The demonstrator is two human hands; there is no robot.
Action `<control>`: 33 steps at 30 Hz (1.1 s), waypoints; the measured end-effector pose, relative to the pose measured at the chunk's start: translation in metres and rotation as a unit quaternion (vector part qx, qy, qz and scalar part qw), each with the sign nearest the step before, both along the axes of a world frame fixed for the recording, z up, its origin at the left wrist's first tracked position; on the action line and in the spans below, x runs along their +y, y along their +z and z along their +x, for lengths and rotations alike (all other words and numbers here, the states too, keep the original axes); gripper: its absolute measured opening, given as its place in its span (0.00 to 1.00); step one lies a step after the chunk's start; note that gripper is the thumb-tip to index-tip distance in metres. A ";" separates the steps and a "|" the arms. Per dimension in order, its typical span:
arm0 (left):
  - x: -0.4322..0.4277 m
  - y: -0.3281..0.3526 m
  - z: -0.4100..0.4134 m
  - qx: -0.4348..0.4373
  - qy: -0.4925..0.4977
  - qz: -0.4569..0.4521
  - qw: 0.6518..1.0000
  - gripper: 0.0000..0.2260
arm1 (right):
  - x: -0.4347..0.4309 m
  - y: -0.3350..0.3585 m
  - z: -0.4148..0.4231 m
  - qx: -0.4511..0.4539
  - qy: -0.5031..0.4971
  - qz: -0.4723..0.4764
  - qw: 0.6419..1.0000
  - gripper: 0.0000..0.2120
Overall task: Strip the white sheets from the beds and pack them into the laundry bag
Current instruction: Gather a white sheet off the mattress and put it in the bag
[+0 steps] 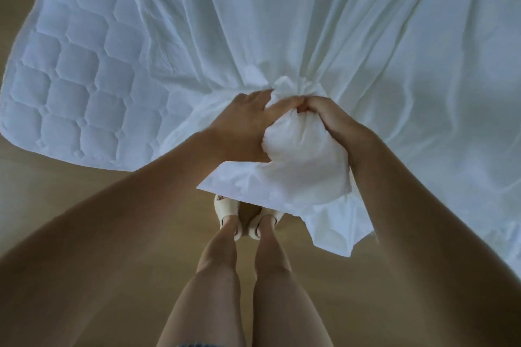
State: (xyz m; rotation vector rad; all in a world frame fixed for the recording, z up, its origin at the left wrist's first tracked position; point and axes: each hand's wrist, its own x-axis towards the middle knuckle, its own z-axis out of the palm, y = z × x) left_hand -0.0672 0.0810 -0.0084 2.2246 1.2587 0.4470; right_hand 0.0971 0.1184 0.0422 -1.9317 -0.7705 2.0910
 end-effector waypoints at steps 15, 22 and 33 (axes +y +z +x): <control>0.054 -0.009 0.022 0.150 0.062 -0.313 0.936 0.43 | -0.048 -0.056 0.011 -0.402 0.481 0.291 0.723 0.54; -0.012 -0.022 0.014 0.327 -0.080 -0.060 0.940 0.63 | -0.011 -0.072 0.004 -0.394 0.448 0.273 0.754 0.41; 0.051 -0.050 0.046 0.238 -0.011 -0.100 0.966 0.33 | -0.007 -0.057 0.026 -0.354 0.252 0.331 0.838 0.40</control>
